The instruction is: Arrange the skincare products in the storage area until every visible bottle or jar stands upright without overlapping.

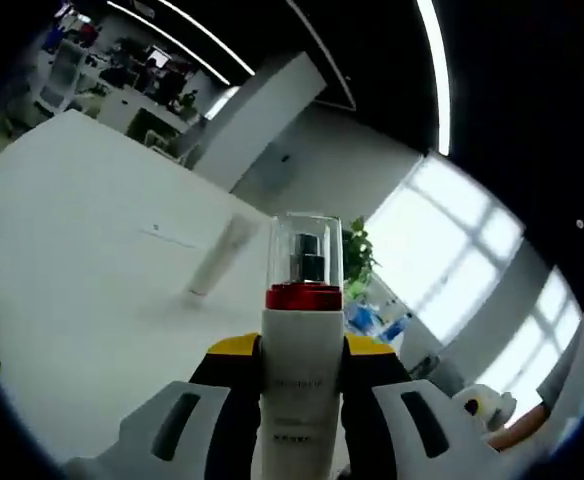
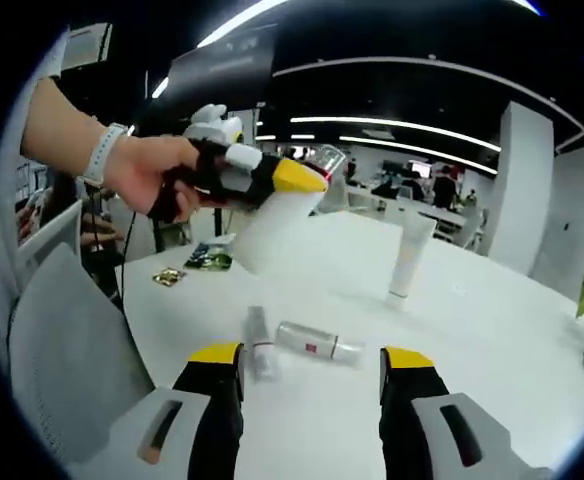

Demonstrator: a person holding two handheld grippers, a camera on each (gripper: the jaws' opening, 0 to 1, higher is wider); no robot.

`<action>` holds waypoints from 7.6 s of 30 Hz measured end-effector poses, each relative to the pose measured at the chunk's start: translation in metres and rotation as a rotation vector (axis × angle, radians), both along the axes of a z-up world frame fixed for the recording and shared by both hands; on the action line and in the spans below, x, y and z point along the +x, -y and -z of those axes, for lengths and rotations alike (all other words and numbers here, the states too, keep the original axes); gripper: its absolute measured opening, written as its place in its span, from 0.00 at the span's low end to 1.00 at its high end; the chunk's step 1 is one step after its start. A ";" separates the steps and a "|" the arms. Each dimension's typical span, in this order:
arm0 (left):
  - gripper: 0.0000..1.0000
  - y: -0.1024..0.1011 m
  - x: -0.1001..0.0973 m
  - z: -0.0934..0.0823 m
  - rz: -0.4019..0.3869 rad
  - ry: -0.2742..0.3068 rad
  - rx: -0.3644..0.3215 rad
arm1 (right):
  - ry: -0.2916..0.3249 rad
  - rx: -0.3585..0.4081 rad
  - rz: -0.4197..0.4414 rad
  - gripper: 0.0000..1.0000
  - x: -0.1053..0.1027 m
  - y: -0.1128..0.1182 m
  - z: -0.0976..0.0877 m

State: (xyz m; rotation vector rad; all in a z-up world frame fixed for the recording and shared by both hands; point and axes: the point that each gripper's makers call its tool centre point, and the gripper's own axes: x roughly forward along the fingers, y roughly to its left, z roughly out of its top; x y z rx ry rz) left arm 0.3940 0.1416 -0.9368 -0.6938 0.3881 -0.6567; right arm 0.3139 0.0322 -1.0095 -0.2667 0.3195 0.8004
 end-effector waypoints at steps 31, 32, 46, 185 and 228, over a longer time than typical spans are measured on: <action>0.29 0.004 -0.120 -0.006 0.012 0.083 -0.153 | -0.033 0.357 -0.153 0.66 -0.026 -0.021 -0.050; 0.29 0.006 -0.123 -0.005 0.023 0.079 -0.154 | -0.056 0.387 -0.161 0.66 -0.027 -0.021 -0.054; 0.29 0.048 -0.127 0.002 0.104 0.078 -0.062 | -0.513 0.711 -0.190 0.66 -0.027 -0.075 -0.111; 0.26 0.029 -0.128 0.040 0.052 0.018 0.191 | -0.623 0.301 -0.199 0.33 -0.042 -0.125 -0.054; 0.31 0.049 -0.146 0.046 0.162 0.089 0.190 | -0.532 0.367 -0.358 0.31 -0.063 -0.121 -0.073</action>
